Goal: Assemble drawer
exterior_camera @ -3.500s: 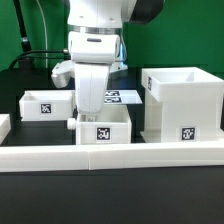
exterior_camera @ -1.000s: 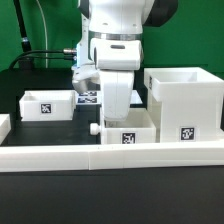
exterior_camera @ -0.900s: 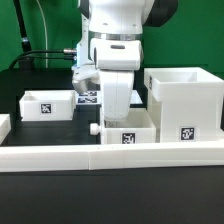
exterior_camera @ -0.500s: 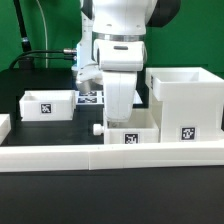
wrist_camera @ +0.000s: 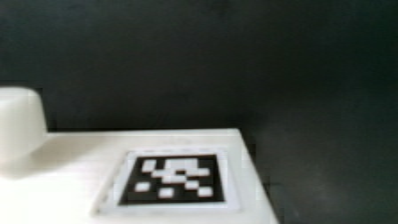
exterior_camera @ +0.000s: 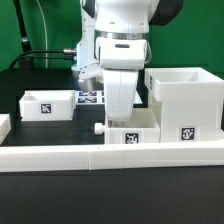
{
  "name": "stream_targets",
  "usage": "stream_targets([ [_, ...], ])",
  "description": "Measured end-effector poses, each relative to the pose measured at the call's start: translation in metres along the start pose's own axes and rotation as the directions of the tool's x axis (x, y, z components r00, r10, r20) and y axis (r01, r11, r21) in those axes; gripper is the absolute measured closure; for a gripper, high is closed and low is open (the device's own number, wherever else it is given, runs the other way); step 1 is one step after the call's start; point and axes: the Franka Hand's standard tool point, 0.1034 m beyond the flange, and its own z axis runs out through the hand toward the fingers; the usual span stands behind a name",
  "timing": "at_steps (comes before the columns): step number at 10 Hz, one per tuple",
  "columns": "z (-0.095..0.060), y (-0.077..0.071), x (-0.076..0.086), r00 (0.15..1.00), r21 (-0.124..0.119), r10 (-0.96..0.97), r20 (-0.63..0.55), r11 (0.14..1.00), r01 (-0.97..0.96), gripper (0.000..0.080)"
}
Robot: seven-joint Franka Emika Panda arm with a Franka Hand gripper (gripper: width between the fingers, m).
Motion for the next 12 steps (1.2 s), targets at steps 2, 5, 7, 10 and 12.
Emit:
stream_targets([
  [2, 0.002, -0.0034, 0.0027, 1.0, 0.004, -0.005, -0.001, 1.0, 0.005, 0.0757],
  [5, 0.0035, -0.0069, 0.004, 1.0, 0.01, -0.012, -0.001, 1.0, 0.012, 0.0757],
  [7, 0.004, -0.0072, -0.0011, 1.0, 0.01, -0.005, -0.002, 1.0, 0.005, 0.0757],
  [10, 0.0045, -0.0072, -0.0016, 1.0, 0.011, 0.0, -0.002, 1.0, 0.0, 0.0757],
  [12, 0.0047, -0.0064, 0.0039, 1.0, 0.002, -0.007, -0.006, 1.0, 0.007, 0.0757],
])
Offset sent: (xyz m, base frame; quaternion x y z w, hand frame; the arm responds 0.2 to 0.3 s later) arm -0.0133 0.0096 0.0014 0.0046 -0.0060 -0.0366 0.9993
